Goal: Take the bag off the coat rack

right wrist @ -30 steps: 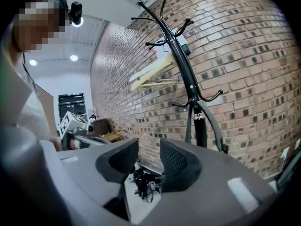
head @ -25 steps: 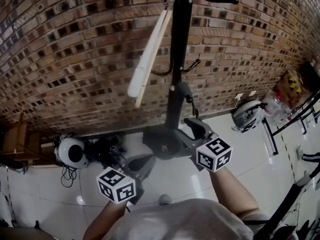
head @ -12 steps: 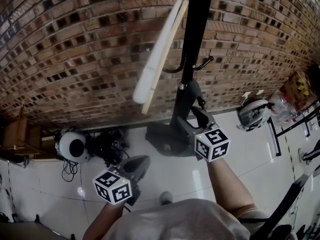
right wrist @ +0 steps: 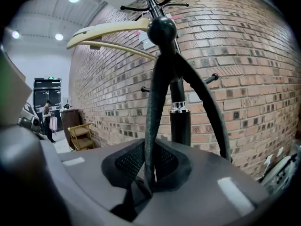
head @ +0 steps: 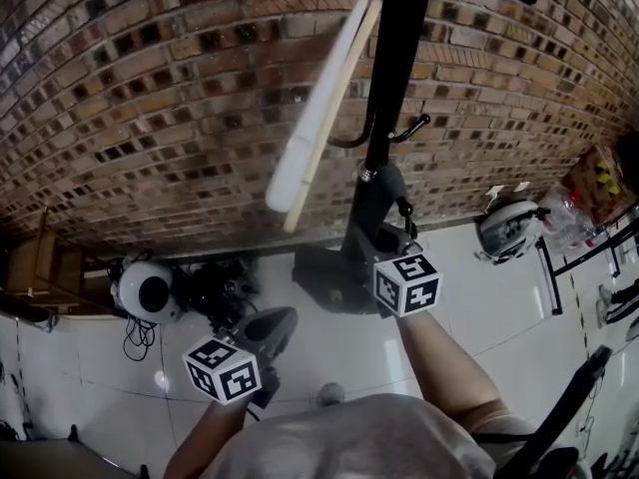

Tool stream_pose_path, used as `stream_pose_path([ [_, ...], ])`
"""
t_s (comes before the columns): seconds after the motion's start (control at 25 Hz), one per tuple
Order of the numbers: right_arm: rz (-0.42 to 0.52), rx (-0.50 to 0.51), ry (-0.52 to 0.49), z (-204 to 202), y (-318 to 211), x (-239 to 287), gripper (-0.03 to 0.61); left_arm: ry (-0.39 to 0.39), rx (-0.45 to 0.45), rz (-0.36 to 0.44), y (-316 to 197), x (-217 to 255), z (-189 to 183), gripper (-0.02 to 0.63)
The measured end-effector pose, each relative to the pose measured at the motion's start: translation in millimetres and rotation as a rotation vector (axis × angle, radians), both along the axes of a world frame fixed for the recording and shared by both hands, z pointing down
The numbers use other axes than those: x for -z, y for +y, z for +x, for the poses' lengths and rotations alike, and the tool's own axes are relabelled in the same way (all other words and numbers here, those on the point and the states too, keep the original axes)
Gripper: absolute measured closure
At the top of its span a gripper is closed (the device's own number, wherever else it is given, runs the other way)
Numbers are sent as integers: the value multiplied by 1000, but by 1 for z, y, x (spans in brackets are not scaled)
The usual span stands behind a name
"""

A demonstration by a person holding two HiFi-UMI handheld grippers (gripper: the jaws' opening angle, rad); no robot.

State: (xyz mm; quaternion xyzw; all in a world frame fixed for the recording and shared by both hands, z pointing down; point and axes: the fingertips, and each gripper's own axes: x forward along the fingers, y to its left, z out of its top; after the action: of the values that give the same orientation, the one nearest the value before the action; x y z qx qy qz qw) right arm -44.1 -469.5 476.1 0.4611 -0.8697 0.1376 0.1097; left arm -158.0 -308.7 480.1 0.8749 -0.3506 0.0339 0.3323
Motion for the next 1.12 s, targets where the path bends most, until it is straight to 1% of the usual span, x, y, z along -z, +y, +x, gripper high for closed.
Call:
stream_pose_path([
  [0.08,-7,-11,-24,1,0,0,549,9,10,-7,-1,-2,-1,618],
  [0.2,-28,-19,-50,0,3,0,554,-12,4,-14,3,-7,-1,618],
  [0.36,-88,18,-77,-3,7,5,555,6,-11,-40,8,-9,4,618],
  [0.48,-76,51,-43,-7,14,13,557,13,3,-45,7,-10,5,618],
  [0.6,-72,71,-71,-7,21,26,557,23,5,-44,8,-7,10,618],
  [0.72,-53,84,-128,-7,29,47,557,26,3,-36,14,-2,14,618],
  [0.84,-19,102,-199,-3,45,76,557,31,22,-18,22,6,17,618],
  [1.0,-17,162,-334,0,91,109,557,29,41,4,49,18,23,618],
  [1.12,-18,198,-393,8,130,127,557,28,58,30,77,30,30,618],
])
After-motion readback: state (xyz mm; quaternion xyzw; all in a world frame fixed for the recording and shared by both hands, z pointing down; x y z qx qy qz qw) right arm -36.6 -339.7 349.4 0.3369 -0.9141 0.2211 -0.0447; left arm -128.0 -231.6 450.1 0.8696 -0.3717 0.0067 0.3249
